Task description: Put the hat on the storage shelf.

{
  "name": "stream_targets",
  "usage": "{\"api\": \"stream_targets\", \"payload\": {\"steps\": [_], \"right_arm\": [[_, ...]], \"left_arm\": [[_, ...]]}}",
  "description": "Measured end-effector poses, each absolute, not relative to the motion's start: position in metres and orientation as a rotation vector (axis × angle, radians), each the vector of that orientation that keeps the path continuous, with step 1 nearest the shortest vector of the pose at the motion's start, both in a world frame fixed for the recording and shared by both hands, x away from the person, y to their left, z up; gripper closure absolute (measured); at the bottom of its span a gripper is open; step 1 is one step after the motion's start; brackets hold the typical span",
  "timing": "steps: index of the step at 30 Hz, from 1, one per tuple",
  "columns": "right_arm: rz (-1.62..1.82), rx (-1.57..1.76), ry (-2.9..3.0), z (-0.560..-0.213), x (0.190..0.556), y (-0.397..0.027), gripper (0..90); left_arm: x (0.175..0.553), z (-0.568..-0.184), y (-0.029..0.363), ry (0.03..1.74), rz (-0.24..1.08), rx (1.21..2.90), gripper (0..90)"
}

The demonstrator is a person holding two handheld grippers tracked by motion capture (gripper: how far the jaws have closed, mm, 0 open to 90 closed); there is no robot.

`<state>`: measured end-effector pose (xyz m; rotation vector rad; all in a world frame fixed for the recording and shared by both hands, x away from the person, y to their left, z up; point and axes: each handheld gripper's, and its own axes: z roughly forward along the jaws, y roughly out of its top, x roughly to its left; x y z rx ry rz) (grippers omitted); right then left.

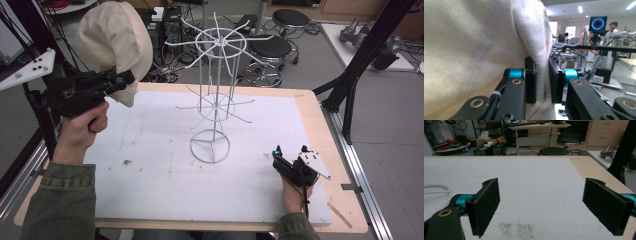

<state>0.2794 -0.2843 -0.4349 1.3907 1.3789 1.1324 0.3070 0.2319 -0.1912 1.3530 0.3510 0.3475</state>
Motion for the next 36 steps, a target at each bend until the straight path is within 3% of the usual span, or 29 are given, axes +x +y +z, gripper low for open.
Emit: {"api": "stream_targets", "payload": {"steps": [24,36], "right_arm": [[1.149,1.385,1.384,-0.435,0.28,-0.285,13.4],[1.149,1.389,1.385,-0.435,0.28,-0.285,13.4]], "left_arm": [[0.332,-0.133,0.166,0.317,0.261,1.449,78.1],[0.347,-0.132,0.156,0.353,0.23,1.493,77.2]]}}
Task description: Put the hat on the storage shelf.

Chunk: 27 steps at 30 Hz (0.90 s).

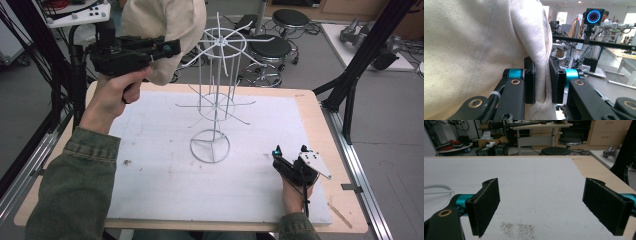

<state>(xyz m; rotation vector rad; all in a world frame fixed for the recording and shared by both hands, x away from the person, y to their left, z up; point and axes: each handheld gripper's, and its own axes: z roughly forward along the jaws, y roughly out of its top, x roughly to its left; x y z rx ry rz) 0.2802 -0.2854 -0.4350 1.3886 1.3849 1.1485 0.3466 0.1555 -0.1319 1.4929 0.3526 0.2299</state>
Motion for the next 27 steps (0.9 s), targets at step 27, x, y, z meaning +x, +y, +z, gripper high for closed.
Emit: {"api": "stream_targets", "payload": {"steps": [27], "right_arm": [[1.144,1.388,1.389,-0.435,0.28,-0.285,13.4]], "left_arm": [[0.354,-0.157,0.159,0.426,0.185,1.604,63.2]]}}
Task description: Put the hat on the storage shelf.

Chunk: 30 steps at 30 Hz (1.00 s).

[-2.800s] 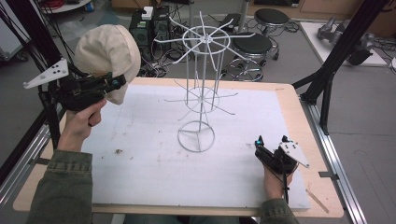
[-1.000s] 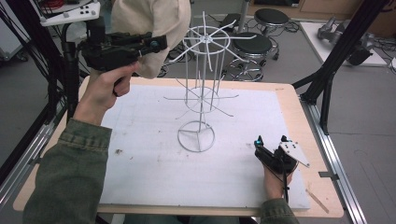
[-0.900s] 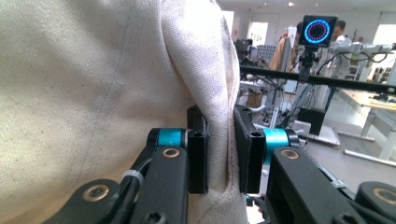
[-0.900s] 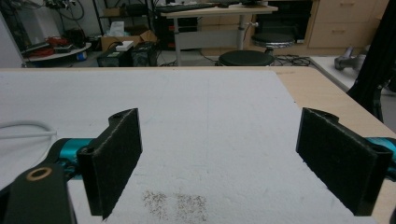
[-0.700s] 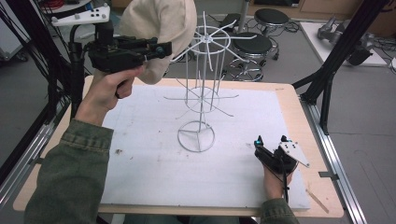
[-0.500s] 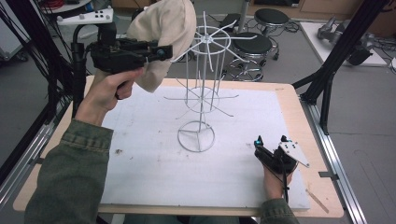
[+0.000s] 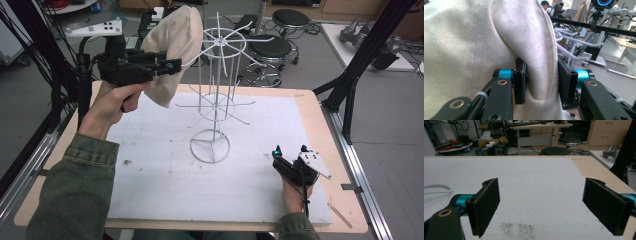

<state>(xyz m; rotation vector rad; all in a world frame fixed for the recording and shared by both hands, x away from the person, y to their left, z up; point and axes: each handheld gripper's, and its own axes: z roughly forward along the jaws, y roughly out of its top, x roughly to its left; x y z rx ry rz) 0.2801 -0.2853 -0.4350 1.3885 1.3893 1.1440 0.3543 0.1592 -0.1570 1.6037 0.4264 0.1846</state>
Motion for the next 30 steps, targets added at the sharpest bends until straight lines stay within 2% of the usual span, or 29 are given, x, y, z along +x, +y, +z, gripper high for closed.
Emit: {"api": "stream_targets", "payload": {"steps": [3,14,30], "right_arm": [[1.147,1.385,1.385,-0.435,0.28,-0.285,13.4],[1.146,1.379,1.381,-0.435,0.28,-0.285,13.4],[1.149,1.382,1.381,-0.434,0.279,-0.285,13.4]], "left_arm": [[0.353,-0.163,0.16,0.425,0.18,1.598,61.8],[0.35,-0.169,0.171,0.421,0.202,1.552,44.8],[0.343,-0.179,0.191,0.419,0.222,1.48,42.7]]}}
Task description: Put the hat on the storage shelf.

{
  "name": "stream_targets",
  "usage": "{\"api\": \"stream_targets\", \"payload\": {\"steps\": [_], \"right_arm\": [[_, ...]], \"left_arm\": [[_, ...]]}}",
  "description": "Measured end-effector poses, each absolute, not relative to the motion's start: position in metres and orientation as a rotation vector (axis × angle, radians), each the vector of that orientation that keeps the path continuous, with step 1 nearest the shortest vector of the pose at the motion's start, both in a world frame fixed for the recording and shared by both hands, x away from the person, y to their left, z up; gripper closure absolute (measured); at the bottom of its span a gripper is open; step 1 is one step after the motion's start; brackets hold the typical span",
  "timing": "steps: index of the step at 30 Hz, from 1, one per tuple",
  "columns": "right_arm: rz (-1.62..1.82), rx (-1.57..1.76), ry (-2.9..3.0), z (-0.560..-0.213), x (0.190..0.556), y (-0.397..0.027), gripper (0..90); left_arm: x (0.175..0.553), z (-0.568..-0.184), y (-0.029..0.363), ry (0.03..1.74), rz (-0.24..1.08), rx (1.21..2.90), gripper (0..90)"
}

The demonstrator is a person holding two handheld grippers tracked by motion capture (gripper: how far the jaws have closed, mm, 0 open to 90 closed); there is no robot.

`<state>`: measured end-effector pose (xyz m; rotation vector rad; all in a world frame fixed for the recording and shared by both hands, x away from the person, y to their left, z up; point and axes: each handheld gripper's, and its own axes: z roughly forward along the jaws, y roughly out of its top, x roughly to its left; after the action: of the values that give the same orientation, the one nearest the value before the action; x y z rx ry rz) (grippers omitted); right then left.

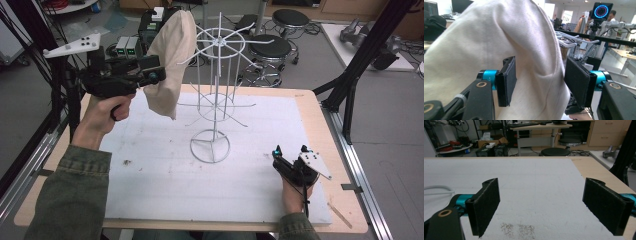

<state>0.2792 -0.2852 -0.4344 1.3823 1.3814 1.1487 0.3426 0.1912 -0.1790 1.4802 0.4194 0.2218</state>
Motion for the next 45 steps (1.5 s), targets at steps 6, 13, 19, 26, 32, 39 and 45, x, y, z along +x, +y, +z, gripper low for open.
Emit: {"api": "stream_targets", "payload": {"steps": [6,13,19,26,32,39,45], "right_arm": [[1.152,1.382,1.382,-0.434,0.279,-0.285,13.4],[1.149,1.383,1.382,-0.434,0.279,-0.284,13.3],[1.148,1.377,1.387,-0.435,0.279,-0.284,13.3],[1.149,1.379,1.383,-0.434,0.279,-0.284,13.4],[1.15,1.383,1.389,-0.435,0.279,-0.283,13.4],[1.15,1.383,1.392,-0.435,0.28,-0.283,13.4],[1.147,1.38,1.396,-0.435,0.28,-0.283,13.4]], "left_arm": [[0.337,-0.184,0.208,0.426,0.226,1.441,42.6],[0.329,-0.192,0.23,0.438,0.247,1.402,42.5],[0.315,-0.2,0.248,0.459,0.284,1.398,42.5],[0.299,-0.218,0.268,0.505,0.295,1.375,41.1],[0.289,-0.244,0.285,0.539,0.301,1.35,40.7],[0.283,-0.278,0.295,0.574,0.281,1.31,40.8],[0.281,-0.306,0.3,0.626,0.254,1.323,40.9]]}}
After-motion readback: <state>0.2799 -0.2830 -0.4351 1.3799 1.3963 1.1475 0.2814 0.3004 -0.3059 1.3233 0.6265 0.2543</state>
